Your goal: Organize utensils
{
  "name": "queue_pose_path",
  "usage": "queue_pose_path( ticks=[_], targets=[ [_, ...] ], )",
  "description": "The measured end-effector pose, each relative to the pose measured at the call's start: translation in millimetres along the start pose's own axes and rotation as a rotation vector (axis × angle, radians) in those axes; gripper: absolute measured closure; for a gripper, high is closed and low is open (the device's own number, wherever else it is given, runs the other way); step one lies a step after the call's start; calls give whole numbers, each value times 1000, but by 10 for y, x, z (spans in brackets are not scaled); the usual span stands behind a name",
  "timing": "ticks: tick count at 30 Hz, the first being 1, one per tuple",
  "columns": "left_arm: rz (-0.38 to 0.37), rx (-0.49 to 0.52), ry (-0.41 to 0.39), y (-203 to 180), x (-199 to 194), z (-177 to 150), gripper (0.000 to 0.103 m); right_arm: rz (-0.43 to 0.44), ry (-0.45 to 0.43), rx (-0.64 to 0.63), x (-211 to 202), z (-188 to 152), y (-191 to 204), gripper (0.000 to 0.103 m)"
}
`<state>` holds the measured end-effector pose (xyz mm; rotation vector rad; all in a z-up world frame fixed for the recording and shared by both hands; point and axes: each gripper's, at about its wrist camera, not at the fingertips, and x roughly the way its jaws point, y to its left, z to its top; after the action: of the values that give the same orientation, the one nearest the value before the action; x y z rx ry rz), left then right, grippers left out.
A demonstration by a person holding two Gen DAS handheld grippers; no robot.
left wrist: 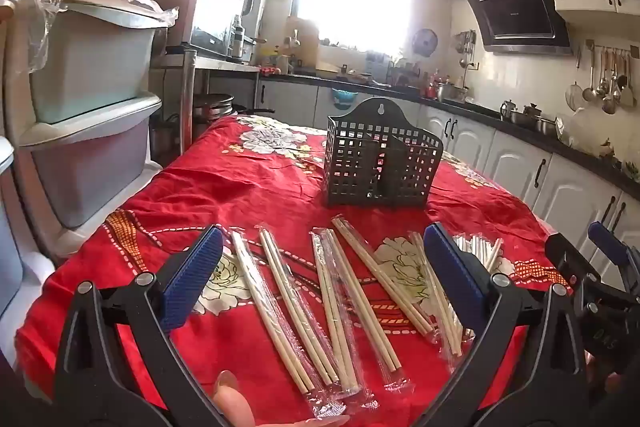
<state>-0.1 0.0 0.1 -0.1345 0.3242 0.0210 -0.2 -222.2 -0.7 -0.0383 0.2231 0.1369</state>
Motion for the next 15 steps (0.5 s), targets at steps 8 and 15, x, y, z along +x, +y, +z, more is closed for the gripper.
queue_pose_path(
  ticks=[8,15],
  targets=[
    [-4,-4,0,-9,-2,1,10,-2,-5,0,-14,6,-1,6],
    [-6,-3,-2,16,-2,34,10,-3,-8,-1,-35,18,-7,6]
  ],
)
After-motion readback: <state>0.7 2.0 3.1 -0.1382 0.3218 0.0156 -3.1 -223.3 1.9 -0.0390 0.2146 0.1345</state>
